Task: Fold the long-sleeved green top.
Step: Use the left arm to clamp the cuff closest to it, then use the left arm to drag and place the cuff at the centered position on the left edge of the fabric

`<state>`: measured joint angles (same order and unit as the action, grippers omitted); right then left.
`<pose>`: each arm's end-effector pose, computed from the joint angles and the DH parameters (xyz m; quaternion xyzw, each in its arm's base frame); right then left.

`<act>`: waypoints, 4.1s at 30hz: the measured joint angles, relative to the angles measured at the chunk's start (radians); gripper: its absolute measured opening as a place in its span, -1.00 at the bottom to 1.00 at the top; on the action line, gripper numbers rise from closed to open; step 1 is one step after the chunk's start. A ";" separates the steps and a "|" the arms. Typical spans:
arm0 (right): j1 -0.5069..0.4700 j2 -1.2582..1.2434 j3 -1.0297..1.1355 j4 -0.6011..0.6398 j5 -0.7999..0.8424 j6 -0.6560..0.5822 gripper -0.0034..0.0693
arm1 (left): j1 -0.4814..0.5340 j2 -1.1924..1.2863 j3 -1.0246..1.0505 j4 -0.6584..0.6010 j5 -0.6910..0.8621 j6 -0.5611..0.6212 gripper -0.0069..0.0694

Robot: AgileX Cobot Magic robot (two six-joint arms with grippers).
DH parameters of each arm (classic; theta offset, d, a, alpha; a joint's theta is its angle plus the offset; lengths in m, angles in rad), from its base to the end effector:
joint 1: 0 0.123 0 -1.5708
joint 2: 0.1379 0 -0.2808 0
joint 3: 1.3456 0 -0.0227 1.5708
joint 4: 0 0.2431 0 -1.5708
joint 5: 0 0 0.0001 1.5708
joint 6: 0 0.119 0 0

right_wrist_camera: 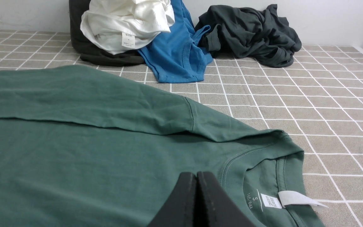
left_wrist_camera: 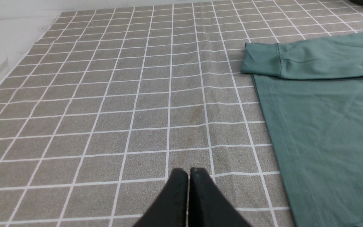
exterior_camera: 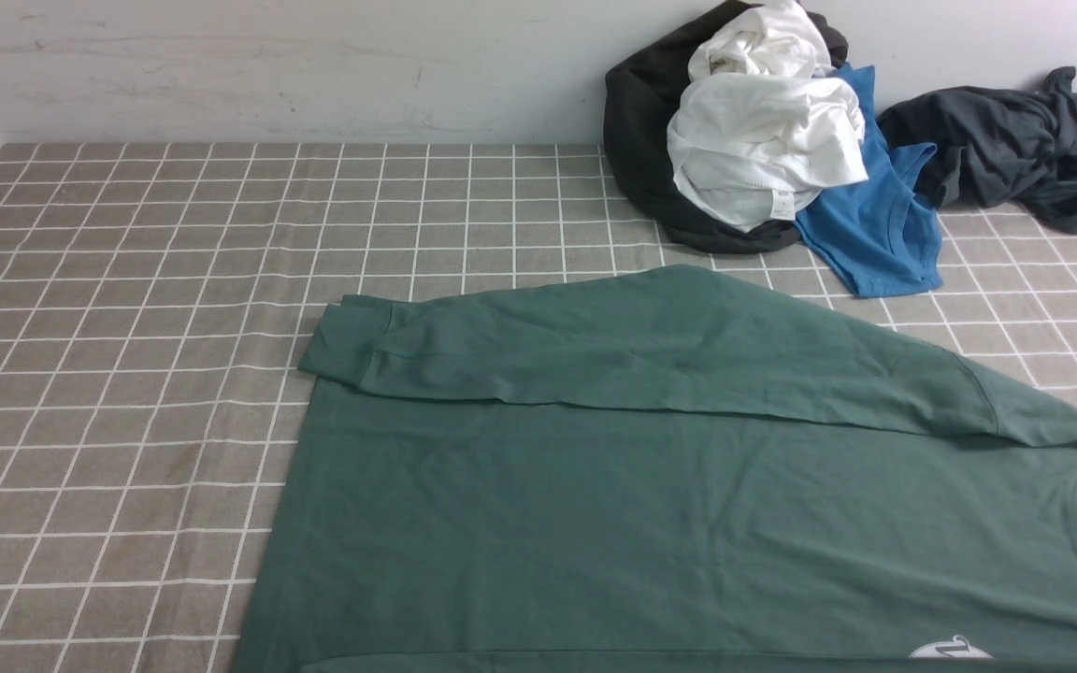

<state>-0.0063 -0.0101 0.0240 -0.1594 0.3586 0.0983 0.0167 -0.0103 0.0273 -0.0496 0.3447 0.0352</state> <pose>0.0764 -0.0071 0.1662 -0.0012 0.7990 -0.0395 0.6000 0.0769 -0.0007 0.1662 -0.0062 0.7970 -0.0051 0.6039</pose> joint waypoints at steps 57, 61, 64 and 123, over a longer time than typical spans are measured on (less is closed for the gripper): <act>0.000 0.042 -0.163 0.855 0.076 -0.229 -0.94 | -0.129 0.753 -0.621 -0.211 0.653 0.307 -0.75; 0.003 0.244 -0.369 0.647 0.249 -0.300 -0.94 | -0.291 0.852 -0.627 -0.199 0.675 0.340 -0.51; 0.017 0.363 -0.466 0.530 0.328 -0.305 -0.94 | -0.368 0.914 -0.637 -0.176 0.687 0.342 -0.35; 0.302 0.989 -0.690 0.377 0.687 -0.431 -0.94 | -0.429 1.715 -1.233 0.050 0.474 0.254 -0.78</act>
<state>0.2953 0.9784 -0.6657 0.2172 1.0457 -0.3322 -0.4127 1.7048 -1.2061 0.0000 0.8186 0.2896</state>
